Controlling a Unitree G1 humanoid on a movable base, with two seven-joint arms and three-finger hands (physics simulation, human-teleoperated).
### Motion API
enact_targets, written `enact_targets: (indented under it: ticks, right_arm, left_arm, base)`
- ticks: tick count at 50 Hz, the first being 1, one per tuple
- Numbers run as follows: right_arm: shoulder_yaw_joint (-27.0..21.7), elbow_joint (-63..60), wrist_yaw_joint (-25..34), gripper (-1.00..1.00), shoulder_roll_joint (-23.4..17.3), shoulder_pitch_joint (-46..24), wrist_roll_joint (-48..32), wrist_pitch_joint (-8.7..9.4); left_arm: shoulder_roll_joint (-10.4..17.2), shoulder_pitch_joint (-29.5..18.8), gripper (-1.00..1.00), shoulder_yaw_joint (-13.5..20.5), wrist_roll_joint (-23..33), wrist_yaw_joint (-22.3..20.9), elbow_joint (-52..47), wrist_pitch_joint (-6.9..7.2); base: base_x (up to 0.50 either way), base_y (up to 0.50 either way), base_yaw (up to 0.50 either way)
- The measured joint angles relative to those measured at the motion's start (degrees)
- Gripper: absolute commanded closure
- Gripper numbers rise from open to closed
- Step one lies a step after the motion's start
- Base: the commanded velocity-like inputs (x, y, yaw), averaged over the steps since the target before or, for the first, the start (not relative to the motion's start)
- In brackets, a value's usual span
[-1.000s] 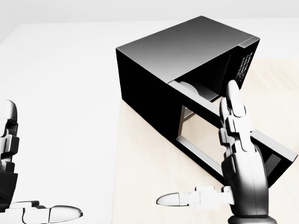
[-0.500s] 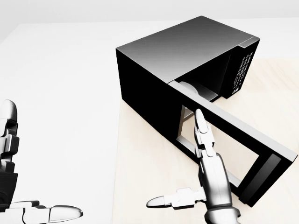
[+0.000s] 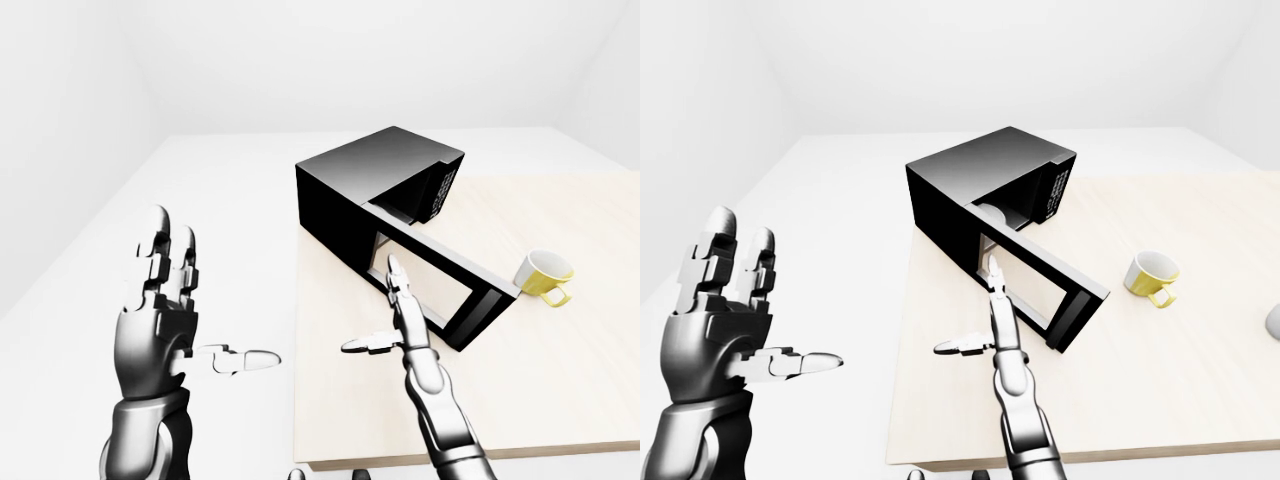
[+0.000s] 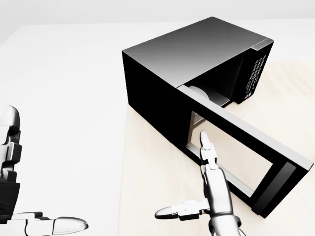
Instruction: Close the microwave.
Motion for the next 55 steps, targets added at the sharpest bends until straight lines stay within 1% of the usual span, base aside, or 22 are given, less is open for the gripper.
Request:
enact_targets:
  ticks: [27,55]
  right_arm:
    - [-1.59,12.27,-2.03,-1.0,0.91,-10.35,-1.24,0.0]
    - [-3.33,23.76,-4.33,-1.0,0.72,-20.48,-1.91,0.0]
  left_arm:
    - [-0.04,0.18,-1.0,0.02,-0.03,-0.1,-0.26,0.0]
    - [0.0,0.06,-1.0,0.0,0.02,0.0,0.0,0.0]
  base:
    - [0.0,0.0,0.0]
    - [0.0,0.0,0.0]
